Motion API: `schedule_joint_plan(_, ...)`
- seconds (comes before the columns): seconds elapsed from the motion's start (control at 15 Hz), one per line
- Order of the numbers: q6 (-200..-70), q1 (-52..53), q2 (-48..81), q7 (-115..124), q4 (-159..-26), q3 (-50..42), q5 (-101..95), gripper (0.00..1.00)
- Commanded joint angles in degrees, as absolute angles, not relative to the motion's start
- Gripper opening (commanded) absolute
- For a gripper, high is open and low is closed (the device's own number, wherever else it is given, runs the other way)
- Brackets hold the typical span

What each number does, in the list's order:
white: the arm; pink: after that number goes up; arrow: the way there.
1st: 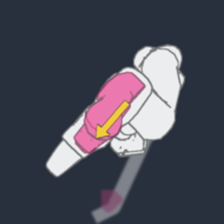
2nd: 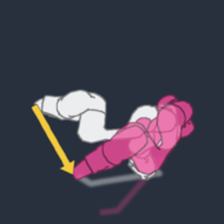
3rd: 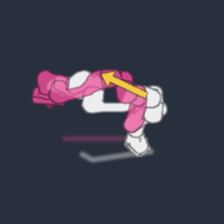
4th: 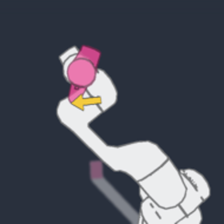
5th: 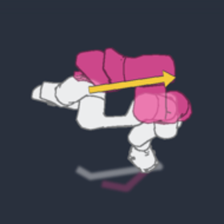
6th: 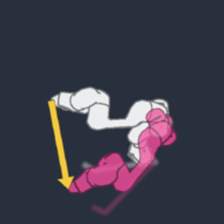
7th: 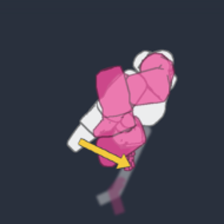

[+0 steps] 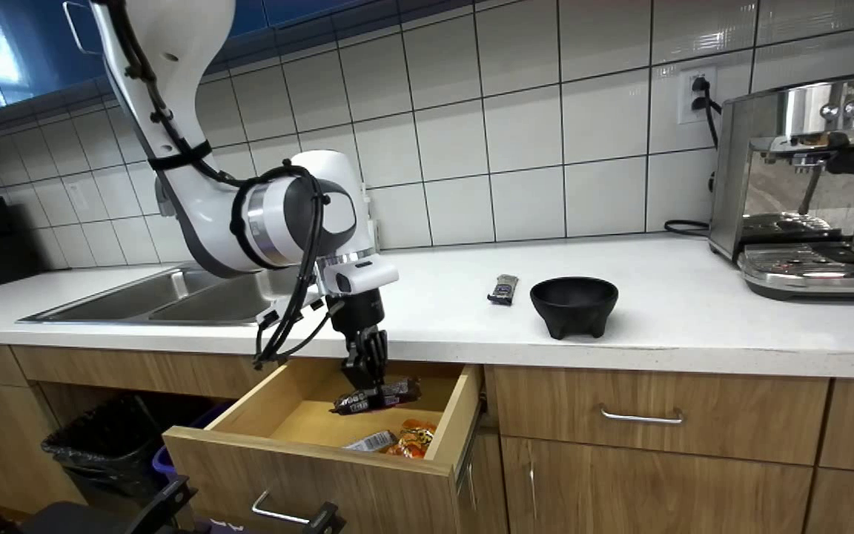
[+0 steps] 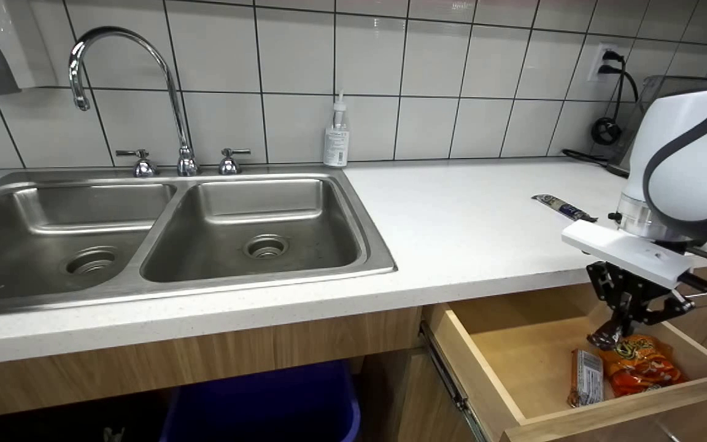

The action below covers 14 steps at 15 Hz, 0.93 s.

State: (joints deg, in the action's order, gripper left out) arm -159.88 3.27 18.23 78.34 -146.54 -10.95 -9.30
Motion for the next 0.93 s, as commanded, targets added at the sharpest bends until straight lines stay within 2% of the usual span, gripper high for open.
schedule_joint_plan(0.0,-159.2,5.6,22.4,79.5,-142.2,-11.5,-6.2,0.04)
schedule_joint_plan(0.07,-159.1,6.0,23.1,79.3,-141.6,-11.6,-5.5,0.05)
schedule_joint_plan(0.13,-159.0,6.5,23.6,79.2,-141.0,-11.8,-4.9,0.38)
schedule_joint_plan(0.27,-158.9,7.2,24.4,79.1,-140.1,-12.1,-3.9,0.46)
schedule_joint_plan(0.73,-160.1,8.4,22.5,79.0,-142.6,-13.2,-3.4,0.98)
schedule_joint_plan(0.87,-160.9,8.8,21.6,78.9,-143.9,-13.6,-3.7,1.0)
